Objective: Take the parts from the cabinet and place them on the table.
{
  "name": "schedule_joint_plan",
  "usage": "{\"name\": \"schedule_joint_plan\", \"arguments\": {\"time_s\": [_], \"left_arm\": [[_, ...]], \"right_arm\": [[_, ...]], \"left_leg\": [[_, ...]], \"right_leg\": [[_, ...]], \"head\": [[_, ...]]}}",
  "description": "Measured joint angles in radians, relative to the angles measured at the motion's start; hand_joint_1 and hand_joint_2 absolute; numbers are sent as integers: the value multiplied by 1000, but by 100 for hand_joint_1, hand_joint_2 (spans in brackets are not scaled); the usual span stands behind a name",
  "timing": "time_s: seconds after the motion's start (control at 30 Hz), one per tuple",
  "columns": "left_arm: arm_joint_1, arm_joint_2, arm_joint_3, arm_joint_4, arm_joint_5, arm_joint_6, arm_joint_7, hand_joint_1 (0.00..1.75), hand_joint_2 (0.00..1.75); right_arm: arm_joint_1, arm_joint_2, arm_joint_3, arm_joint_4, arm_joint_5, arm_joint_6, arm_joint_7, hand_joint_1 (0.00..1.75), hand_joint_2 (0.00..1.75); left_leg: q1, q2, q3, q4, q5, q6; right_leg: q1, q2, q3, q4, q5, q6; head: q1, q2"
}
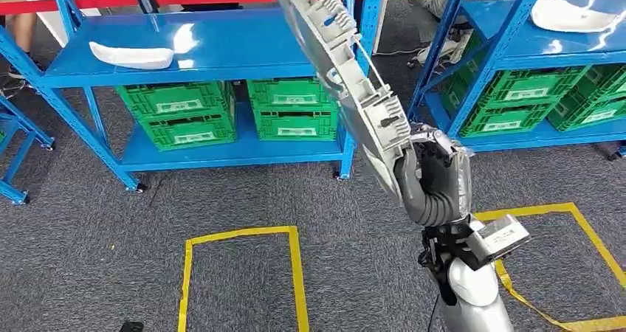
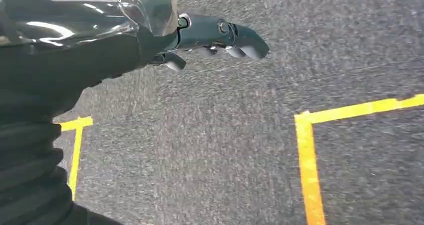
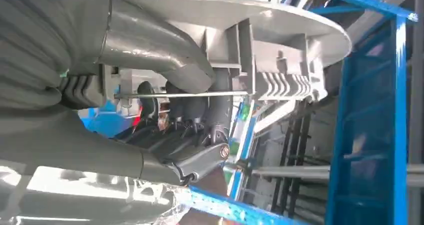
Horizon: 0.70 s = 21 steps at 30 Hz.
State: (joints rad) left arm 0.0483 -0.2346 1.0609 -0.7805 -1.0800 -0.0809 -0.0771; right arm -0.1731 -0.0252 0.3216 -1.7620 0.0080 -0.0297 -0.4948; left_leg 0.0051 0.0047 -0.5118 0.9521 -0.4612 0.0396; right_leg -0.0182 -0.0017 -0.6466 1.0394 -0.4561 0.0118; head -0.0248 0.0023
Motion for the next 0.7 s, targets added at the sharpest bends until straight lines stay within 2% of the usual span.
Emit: {"name": "schedule_joint_plan", "arguments": {"time_s": [0.03, 0.07, 0.1, 0.13, 0.17, 0.2, 0.23, 0.27, 0.3, 0.33, 0.4, 0.43, 0.47, 0.5, 0.53, 0.57, 0.6, 0.63, 0.67, 0.7], "left_arm": [[-1, 0, 0, 0, -1, 0, 0, 0, 175], [-3, 1, -1, 1, -1, -2, 0, 0, 175], [-7, 1, -2, 2, 0, -4, 0, 0, 175], [-11, 1, -3, 4, 4, -5, 0, 0, 175], [-15, 1, -4, 7, 11, -5, 0, 0, 175], [-19, 1, -5, 11, 15, -5, 0, 0, 175], [-22, 2, -6, 15, 23, -5, 0, 0, 175], [-25, 2, -8, 21, 30, -2, 0, 0, 175], [-26, 2, -12, 27, 36, 0, -2, 0, 175], [-29, 2, -14, 34, 44, 3, -4, 0, 175], [-28, 3, -14, 48, 55, 12, -9, 0, 175], [-26, 5, -14, 55, 63, 16, -11, 0, 175], [-24, 5, -14, 60, 65, 18, -13, 0, 175], [-22, 6, -14, 65, 69, 18, -13, 0, 175], [-21, 7, -14, 68, 73, 19, -14, 0, 175], [-19, 10, -13, 72, 73, 21, -14, 0, 175], [-18, 11, -13, 75, 76, 22, -14, 0, 175], [-17, 12, -13, 78, 78, 23, -15, 0, 175], [-14, 13, -13, 82, 83, 24, -15, 0, 175], [-13, 13, -13, 84, 84, 26, -16, 0, 175]], "right_arm": [[-2, 0, -3, 0, -1, 6, 0, 175, 175], [-2, -1, -5, 0, -3, 13, -1, 175, 175], [-2, -1, -6, 0, -6, 21, -1, 175, 175], [-1, -2, -6, 2, -9, 29, -1, 175, 175], [-2, -2, -7, 4, -10, 34, -2, 175, 175], [-4, -2, -7, 5, -10, 39, -3, 175, 175], [-7, -2, -7, 5, -10, 41, -5, 175, 175], [-13, -2, -7, 5, -10, 42, -5, 175, 175], [-20, -2, -6, 5, -10, 43, -5, 175, 175], [-21, -1, -6, 5, -9, 47, -5, 175, 175], [-26, 1, -6, 6, -8, 51, -5, 175, 175], [-27, 3, -6, 6, -8, 51, -5, 175, 175], [-29, 5, -5, 6, -8, 53, -5, 175, 175], [-29, 8, -3, 6, -8, 53, -5, 175, 175], [-29, 10, -2, 7, -8, 53, -4, 175, 175], [-29, 12, 0, 7, -8, 53, -5, 175, 175], [-29, 13, 2, 8, -8, 53, -4, 175, 175], [-29, 13, 3, 10, -8, 54, -3, 175, 175], [-29, 15, 4, 12, -8, 56, -1, 175, 175], [-29, 16, 6, 13, -8, 58, 1, 175, 175]], "left_leg": [[-2, 1, -15, 1, 11, 3], [-4, 2, -30, 1, 22, 4], [-5, 3, -45, 3, 33, 5], [-7, 2, -60, 3, 44, 5], [-8, 2, -74, 6, 54, 4], [-8, 1, -90, 10, 63, 2], [-8, -1, -105, 16, 71, -1], [-8, -2, -117, 25, 77, -5], [-14, -2, -131, 34, 82, -10], [-11, -1, -135, 36, 90, -16], [-8, -1, -139, 33, 108, -29], [-12, -4, -142, 32, 117, -36], [-5, -7, -151, 41, 95, -42], [-2, -6, -162, 76, 41, -51], [2, -6, -178, 132, -14, -58], [4, -6, -202, 220, -73, -64], [6, -6, -220, 294, -107, -70], [8, -6, -226, 342, -113, -72], [10, -6, -210, 349, -94, -74], [12, -6, -179, 318, -63, -73]], "right_leg": [[0, 0, -27, 75, -55, -11], [0, 0, -50, 161, -100, -15], [0, 0, -66, 231, -124, -12], [0, 0, -66, 268, -122, -3], [0, 0, -45, 259, -102, 9], [0, 0, -3, 208, -71, 21], [0, 0, 56, 124, -45, 27], [1, 0, 124, 26, -40, 22], [6, 0, 184, -61, -74, 8], [9, 2, 186, -75, -79, 2], [14, 3, 170, -68, -71, -5], [9, 2, 161, -74, -60, -16], [0, -1, 160, -74, -49, -20], [1, -2, 150, -74, -40, -31], [1, -2, 141, -74, -31, -34], [2, -2, 128, -73, -21, -35], [2, -3, 115, -72, -12, -34], [2, -3, 103, -70, -3, -34], [2, -2, 88, -67, 5, -32], [2, -2, 75, -63, 13, -29]], "head": [[1, 0], [0, 0], [0, 0], [0, 0], [0, 0], [0, 0], [2, 0], [1, 0], [3, 0], [-3, 0], [4, 0], [3, 0], [6, 0], [0, 0], [-1, 0], [-1, 0], [-2, 0], [-1, 0], [-1, 0], [-2, 0]]}}
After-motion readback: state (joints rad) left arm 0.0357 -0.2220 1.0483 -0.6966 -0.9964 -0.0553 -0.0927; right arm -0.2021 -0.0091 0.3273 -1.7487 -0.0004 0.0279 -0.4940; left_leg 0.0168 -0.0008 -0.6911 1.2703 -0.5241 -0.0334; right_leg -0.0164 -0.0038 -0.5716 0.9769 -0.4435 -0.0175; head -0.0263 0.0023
